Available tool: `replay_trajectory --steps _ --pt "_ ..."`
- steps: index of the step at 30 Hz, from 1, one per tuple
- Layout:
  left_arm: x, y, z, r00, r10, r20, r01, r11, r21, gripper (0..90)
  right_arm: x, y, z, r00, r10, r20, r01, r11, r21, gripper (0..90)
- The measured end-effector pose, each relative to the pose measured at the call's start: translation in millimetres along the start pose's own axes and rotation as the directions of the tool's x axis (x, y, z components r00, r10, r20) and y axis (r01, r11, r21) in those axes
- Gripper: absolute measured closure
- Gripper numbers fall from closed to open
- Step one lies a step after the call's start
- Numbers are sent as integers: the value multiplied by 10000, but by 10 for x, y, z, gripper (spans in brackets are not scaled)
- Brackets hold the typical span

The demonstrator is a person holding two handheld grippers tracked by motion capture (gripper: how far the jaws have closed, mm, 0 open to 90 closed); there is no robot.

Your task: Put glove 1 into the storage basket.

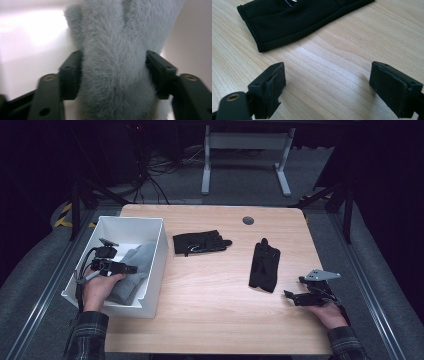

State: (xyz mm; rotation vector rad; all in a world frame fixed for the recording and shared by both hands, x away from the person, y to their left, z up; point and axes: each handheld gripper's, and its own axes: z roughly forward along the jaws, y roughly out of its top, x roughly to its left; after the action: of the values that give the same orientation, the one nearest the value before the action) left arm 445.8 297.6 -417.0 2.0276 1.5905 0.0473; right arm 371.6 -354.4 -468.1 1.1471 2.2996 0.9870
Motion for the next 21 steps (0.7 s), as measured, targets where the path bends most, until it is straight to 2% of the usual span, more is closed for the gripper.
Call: replay_trajectory --steps 4,10,13,17,21 --pt "-26 0 -94 9996 143 -239 -156 9984 -542 272 0 0 1 10000 5 -21 -5 10000 -6 141" --pt "-69 27 -237 9986 392 -366 -424 9951 -898 239 1 0 0 10000 -6 -15 6 10000 -2 141" --pt "-123 51 -337 9983 523 -251 -551 9902 -1281 231 1 0 1 10000 -7 -16 7 10000 -4 140" --pt "-265 98 -464 9949 984 -229 -1008 9824 -1576 226 1 0 0 10000 -11 -20 11 10000 -2 140" --pt "-445 160 -569 9881 1535 -85 -1524 9713 -1824 226 2 0 0 10000 -16 -35 16 10000 -3 140"
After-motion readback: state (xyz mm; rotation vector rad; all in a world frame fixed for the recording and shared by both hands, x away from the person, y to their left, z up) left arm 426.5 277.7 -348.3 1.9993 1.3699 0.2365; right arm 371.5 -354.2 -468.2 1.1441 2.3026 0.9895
